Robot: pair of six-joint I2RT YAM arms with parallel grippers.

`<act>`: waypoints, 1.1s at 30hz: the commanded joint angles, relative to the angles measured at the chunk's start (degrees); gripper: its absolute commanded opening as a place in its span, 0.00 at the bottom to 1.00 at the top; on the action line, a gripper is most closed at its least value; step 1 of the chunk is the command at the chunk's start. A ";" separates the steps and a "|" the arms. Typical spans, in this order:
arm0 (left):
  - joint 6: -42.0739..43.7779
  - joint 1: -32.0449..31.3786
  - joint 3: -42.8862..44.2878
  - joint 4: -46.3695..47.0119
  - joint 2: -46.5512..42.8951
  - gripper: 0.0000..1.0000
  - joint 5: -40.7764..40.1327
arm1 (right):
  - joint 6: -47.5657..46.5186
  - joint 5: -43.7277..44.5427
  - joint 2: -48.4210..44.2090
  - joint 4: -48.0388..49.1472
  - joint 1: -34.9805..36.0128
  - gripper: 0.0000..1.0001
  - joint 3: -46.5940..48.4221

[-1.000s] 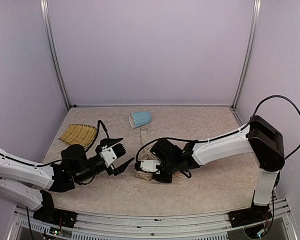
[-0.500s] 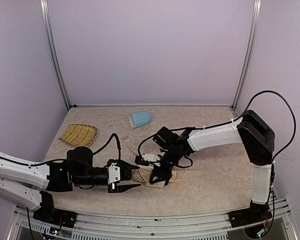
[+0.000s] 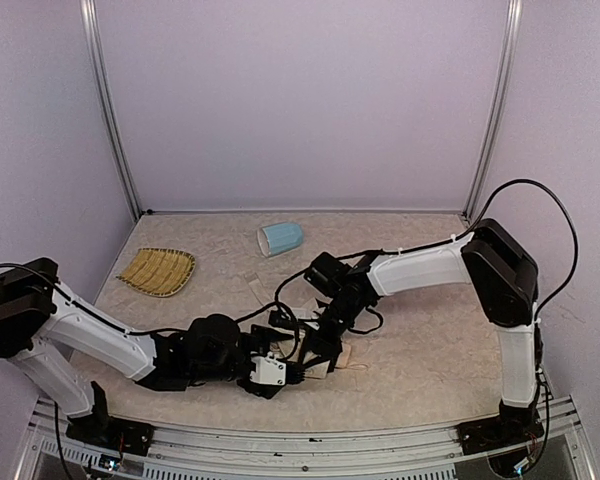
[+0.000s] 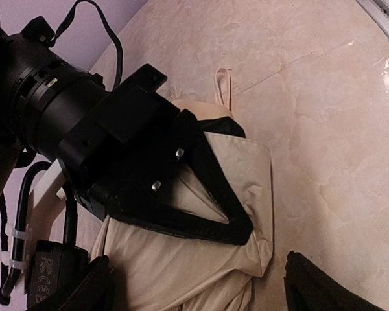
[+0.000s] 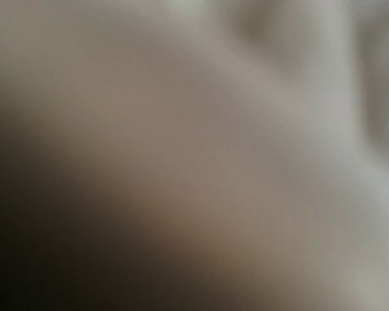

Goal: Put away the umbrella

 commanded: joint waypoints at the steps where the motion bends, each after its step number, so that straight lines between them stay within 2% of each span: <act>1: 3.50 1.66 2.86 2.97 3.19 0.90 -3.09 | -2.82 -1.30 7.19 -9.94 1.80 0.09 -4.35; 5: 1.10 4.08 6.86 -4.87 7.60 0.89 -1.93 | -3.91 -1.80 6.67 -10.31 1.80 0.12 -3.97; 11: -2.61 5.44 8.86 -13.10 9.98 0.81 -3.58 | -4.49 -1.83 2.69 -7.18 1.27 0.18 -5.53; 14: -6.31 6.49 12.63 -23.60 11.77 0.77 -2.50 | -4.39 -1.89 0.22 -5.97 0.45 0.27 -6.38; 18: -9.62 8.47 18.07 -34.44 16.07 0.72 0.19 | -3.91 -1.36 -3.34 -3.75 -0.44 0.47 -7.47; 20: -11.30 9.46 20.38 -39.17 18.26 0.72 1.32 | -3.38 -0.74 -5.23 -2.62 -1.03 0.52 -8.29; 24: -12.24 10.40 23.36 -42.71 21.39 0.69 3.83 | -3.24 -1.81 -8.35 -0.21 -1.58 0.61 -10.05; 28: -12.88 10.92 25.26 -44.54 22.71 0.64 4.85 | -1.81 3.31 -11.25 0.60 -2.55 0.62 -10.78; 33: -13.30 11.83 26.87 -47.41 22.93 0.59 9.04 | 1.88 10.45 -22.58 9.15 -5.12 0.64 -16.90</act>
